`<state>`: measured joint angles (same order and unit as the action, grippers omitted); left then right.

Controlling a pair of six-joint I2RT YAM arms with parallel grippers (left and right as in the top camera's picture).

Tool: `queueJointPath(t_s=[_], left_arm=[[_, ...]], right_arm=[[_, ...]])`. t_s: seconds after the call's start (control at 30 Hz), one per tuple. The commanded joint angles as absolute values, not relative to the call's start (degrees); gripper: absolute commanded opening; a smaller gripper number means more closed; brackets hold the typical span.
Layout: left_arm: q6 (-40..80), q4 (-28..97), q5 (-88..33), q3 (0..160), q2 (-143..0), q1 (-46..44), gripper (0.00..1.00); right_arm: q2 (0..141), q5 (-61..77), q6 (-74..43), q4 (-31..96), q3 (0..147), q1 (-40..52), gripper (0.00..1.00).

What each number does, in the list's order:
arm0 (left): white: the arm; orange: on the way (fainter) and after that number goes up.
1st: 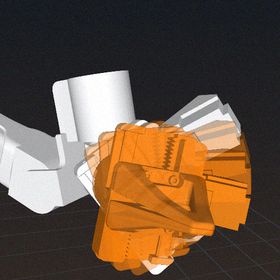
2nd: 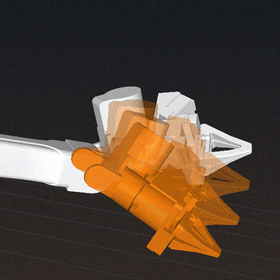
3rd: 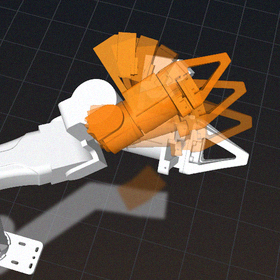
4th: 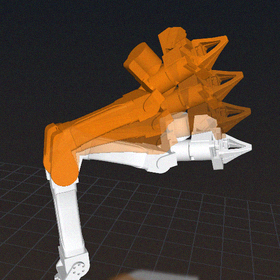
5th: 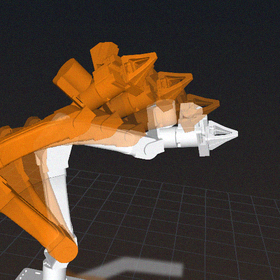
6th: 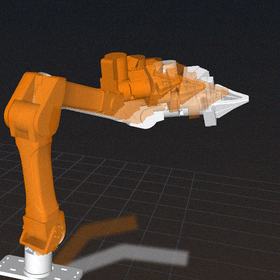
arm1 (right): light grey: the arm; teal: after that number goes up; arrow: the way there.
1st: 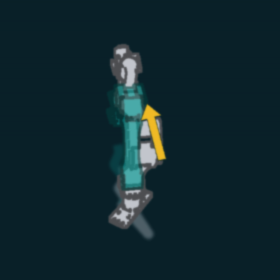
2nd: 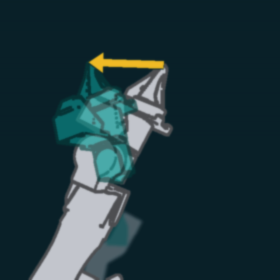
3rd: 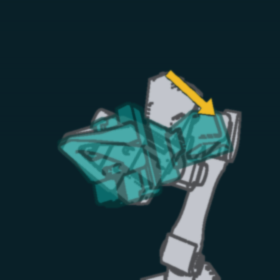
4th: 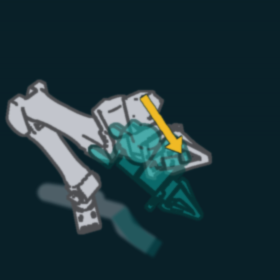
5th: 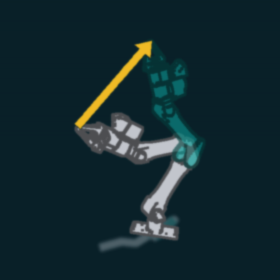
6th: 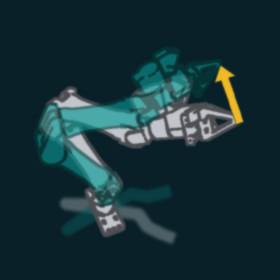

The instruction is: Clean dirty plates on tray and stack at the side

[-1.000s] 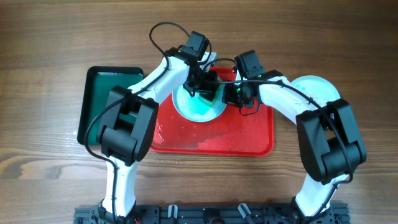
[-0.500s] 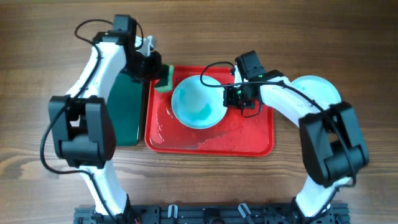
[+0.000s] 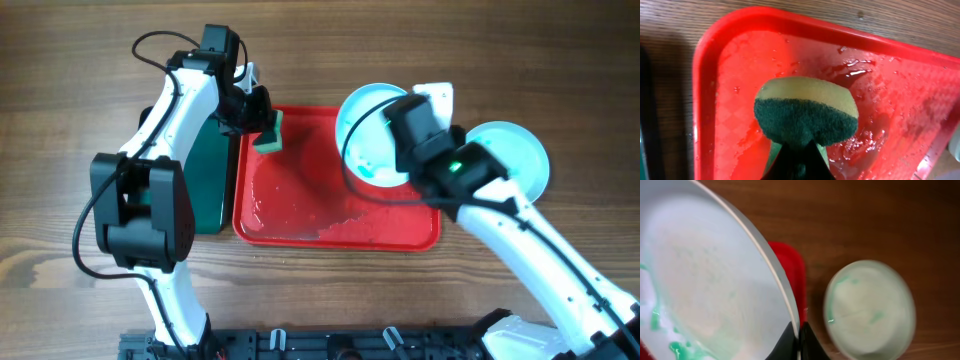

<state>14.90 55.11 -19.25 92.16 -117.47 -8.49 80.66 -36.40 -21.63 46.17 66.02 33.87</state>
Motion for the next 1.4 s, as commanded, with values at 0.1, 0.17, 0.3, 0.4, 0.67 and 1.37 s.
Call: queueJointPath(t_s=[0.1,0.17,0.3,0.4,0.67,1.37], left_arm=[[17.21,55.11,-16.60,92.95,-116.64,-8.91,0.04],[17.21,55.11,-16.60,92.95,-116.64,-8.91,0.04],[17.21,55.13,-16.60,92.92,-116.64,-8.91,0.04],[17.21,55.16,-16.60,92.90,-116.64,-8.91,0.04],[17.21,55.16,-16.60,92.90,-116.64,-8.91,0.04],[17.21,55.16,-16.49,92.90,-116.64,-8.91,0.04]], right_arm=[[80.14,-73.43,-20.93,47.22,66.19,47.70,0.04],[80.14,-78.59,-20.88,47.22,66.19,50.24,0.04],[80.14,-84.01,-18.50,47.03,66.19,52.93,0.04],[80.14,-87.13,-16.21,46.52,66.19,53.80,0.04],[80.14,-82.19,-16.71,45.95,66.19,53.78,0.04],[80.14,2.20,-23.99,47.59,62.67,-10.74,0.04]])
